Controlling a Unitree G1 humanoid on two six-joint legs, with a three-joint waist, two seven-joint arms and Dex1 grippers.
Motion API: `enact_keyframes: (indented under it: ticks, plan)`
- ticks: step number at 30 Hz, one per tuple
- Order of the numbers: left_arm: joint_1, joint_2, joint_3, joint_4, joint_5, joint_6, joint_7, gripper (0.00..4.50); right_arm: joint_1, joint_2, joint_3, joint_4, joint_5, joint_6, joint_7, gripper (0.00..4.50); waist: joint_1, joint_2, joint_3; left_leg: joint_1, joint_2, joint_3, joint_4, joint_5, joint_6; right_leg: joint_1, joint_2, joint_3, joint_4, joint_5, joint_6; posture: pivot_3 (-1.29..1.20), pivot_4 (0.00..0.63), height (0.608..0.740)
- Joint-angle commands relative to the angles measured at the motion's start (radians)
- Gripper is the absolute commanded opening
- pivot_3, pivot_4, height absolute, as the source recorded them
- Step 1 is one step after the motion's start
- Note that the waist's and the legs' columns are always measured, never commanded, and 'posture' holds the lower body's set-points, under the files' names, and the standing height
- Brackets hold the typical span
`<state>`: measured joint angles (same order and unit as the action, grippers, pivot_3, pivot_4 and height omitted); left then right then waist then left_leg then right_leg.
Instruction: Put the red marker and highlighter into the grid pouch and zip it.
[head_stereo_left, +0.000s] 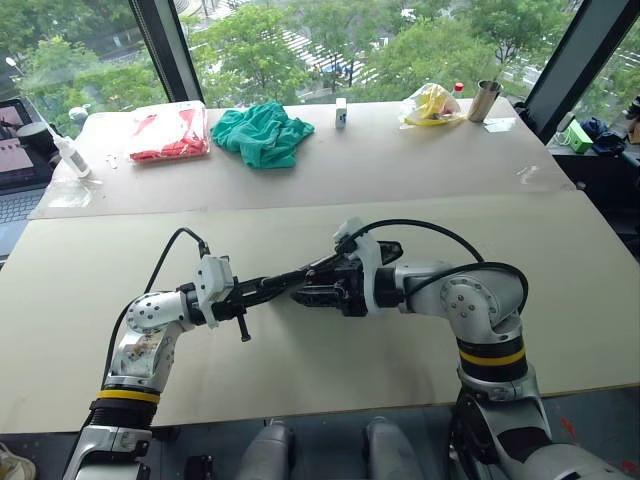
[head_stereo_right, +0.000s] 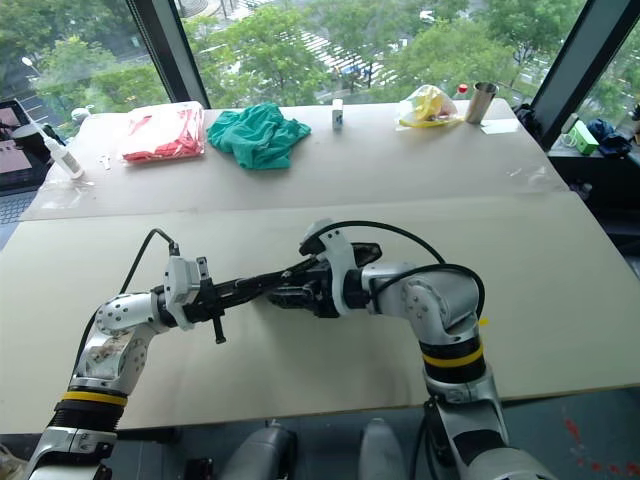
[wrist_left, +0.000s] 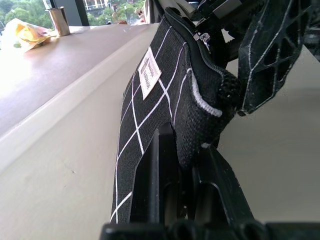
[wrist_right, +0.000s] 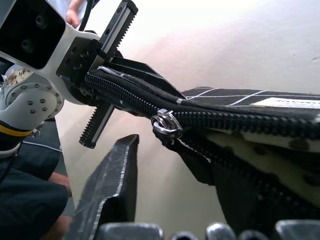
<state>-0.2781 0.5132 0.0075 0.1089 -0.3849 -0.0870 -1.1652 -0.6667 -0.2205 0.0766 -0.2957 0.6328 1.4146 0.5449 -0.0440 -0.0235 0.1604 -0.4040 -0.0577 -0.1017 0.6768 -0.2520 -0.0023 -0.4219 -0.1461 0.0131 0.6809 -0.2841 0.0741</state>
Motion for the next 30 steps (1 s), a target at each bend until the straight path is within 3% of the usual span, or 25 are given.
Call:
enact_keyframes:
  ticks: [1,3,4,12,14,15,20,24,28,30]
  plan:
    - [-0.015,-0.001,0.002,-0.014,0.0,-0.017,0.004,0.0,-0.021,-0.008,0.005,-0.033,0.026,-0.035,0.016,0.91,-0.002,0.0,0.0,0.0,0.0,0.0,0.0,0.0,0.0,0.0,0.0,0.0,0.0,0.0,0.0,0.0,0.15,0.74]
    - [-0.015,-0.001,0.003,-0.014,0.0,-0.017,0.004,0.0,-0.019,-0.011,0.008,-0.035,0.028,-0.04,0.017,0.16,-0.002,0.0,0.0,0.0,0.0,0.0,0.0,0.0,0.0,0.0,0.0,0.0,0.0,0.0,0.0,0.0,0.15,0.74]
    - [-0.015,-0.001,0.003,-0.014,-0.001,-0.017,0.004,0.0,-0.019,-0.011,0.007,-0.035,0.03,-0.042,0.017,0.03,-0.002,0.0,0.0,0.0,0.0,0.0,0.0,0.0,0.0,0.0,0.0,0.0,0.0,0.0,0.0,0.0,0.15,0.74]
    - [-0.013,0.002,0.007,0.006,0.0,-0.031,-0.005,0.0,-0.023,-0.031,-0.009,-0.054,0.054,-0.032,0.024,0.03,-0.001,0.0,0.0,0.0,0.0,0.0,0.0,0.0,0.0,0.0,0.0,0.0,0.0,0.0,0.0,0.0,0.15,0.74]
    - [-0.011,0.002,0.009,0.009,0.0,-0.036,-0.007,0.0,-0.031,-0.077,-0.017,-0.085,0.07,-0.02,0.049,0.03,0.0,0.0,0.0,0.0,0.0,0.0,0.0,0.0,0.0,0.0,0.0,0.0,0.0,0.0,0.0,0.0,0.15,0.74]
    - [-0.01,0.003,0.009,0.012,0.0,-0.04,-0.009,0.0,-0.038,-0.111,-0.033,-0.107,0.086,-0.011,0.067,0.03,0.001,0.0,0.0,0.0,0.0,0.0,0.0,0.0,0.0,0.0,0.0,0.0,0.0,0.0,0.0,0.0,0.15,0.74]
    - [-0.001,0.004,0.011,0.022,0.0,-0.053,-0.016,0.0,0.015,-0.491,0.006,-0.308,0.078,-0.179,0.294,0.03,0.011,0.0,0.0,-0.002,-0.002,-0.001,0.002,-0.001,0.002,0.001,-0.001,-0.001,-0.002,0.0,0.0,0.0,0.15,0.74]
    - [-0.001,0.005,0.012,0.035,-0.002,-0.065,-0.023,0.0,0.146,-0.822,0.078,-0.336,-0.123,-0.48,0.462,0.03,0.012,0.0,0.001,-0.002,-0.001,0.001,0.001,-0.002,0.003,0.002,0.0,-0.001,-0.003,0.0,0.0,0.0,0.15,0.74]
    - [-0.001,0.007,0.013,0.045,-0.005,-0.073,-0.03,0.0,0.186,-0.915,0.035,-0.241,-0.174,-0.604,0.507,0.03,0.004,0.0,0.001,0.0,0.0,0.004,0.002,-0.002,0.003,0.003,-0.001,0.0,-0.004,0.0,0.0,0.0,0.15,0.74]
    - [-0.002,0.009,0.014,0.051,-0.006,-0.079,-0.035,0.0,0.206,-0.944,0.022,-0.207,-0.195,-0.651,0.531,0.63,0.004,0.0,0.001,0.001,0.001,0.005,0.002,-0.002,0.003,0.003,0.0,0.0,-0.003,0.0,0.0,0.0,0.15,0.74]
